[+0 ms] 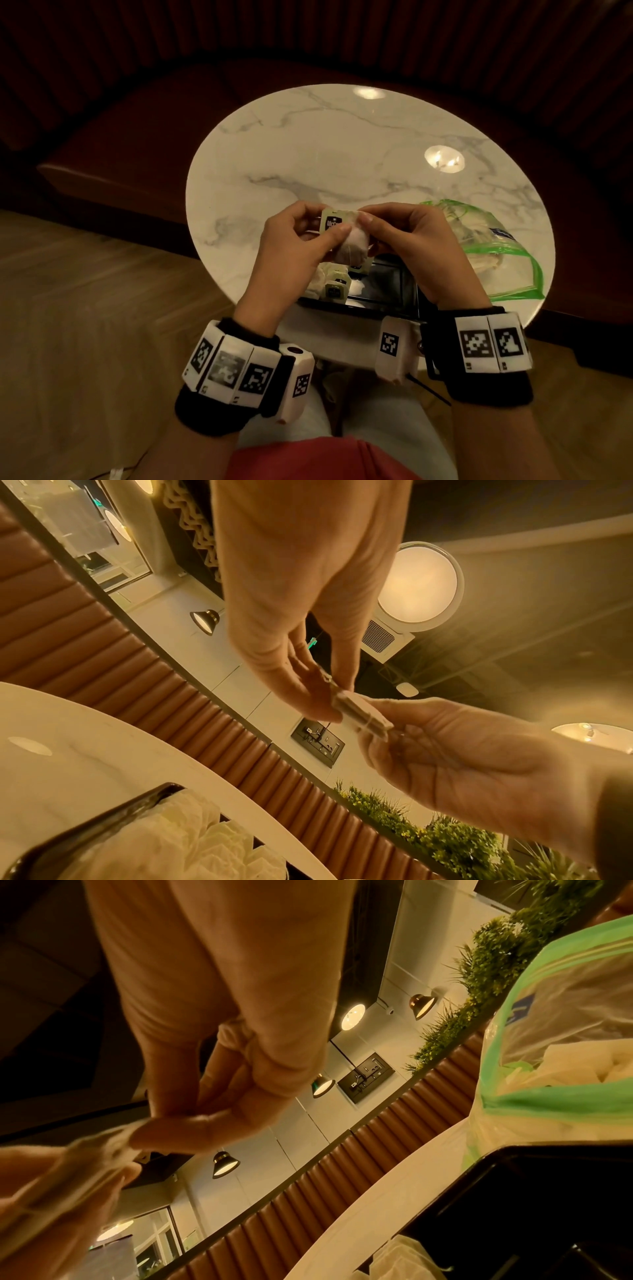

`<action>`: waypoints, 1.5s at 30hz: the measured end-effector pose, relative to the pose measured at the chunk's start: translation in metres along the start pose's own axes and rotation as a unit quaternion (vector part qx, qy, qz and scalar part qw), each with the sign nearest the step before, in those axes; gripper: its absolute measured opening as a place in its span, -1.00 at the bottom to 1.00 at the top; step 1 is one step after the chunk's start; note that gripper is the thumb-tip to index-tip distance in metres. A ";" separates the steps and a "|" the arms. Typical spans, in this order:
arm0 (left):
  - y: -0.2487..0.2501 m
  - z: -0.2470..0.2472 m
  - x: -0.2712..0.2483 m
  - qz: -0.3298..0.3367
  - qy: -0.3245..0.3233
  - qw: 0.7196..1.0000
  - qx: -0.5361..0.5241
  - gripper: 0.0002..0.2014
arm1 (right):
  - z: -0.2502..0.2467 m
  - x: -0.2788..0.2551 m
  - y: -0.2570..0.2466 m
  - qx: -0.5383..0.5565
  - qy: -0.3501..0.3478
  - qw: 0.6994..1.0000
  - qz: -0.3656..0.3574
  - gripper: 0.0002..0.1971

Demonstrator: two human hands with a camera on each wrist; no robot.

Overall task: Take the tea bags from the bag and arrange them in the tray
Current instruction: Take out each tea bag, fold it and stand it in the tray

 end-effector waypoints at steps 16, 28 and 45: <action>0.004 -0.006 0.002 0.040 0.016 0.998 0.041 -0.88 | -0.003 0.002 0.004 0.025 0.026 0.999 0.007 -0.88; 0.003 -0.010 0.003 0.015 0.062 0.996 -0.066 -0.97 | 0.001 0.002 0.009 -0.018 -0.021 0.999 0.020 -0.88; 0.004 -0.005 0.003 0.052 0.041 0.998 -0.001 -0.91 | -0.001 0.002 0.005 0.004 0.001 1.000 0.012 -0.89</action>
Point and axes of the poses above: each hand's wrist, its own x-axis towards the middle knuckle, its own z-axis out of the palm, y = z × x, the point moved 6 cm from there along x, towards the middle knuckle, and after that the axes turned 1 degree about -x, right-handed, at the moved point
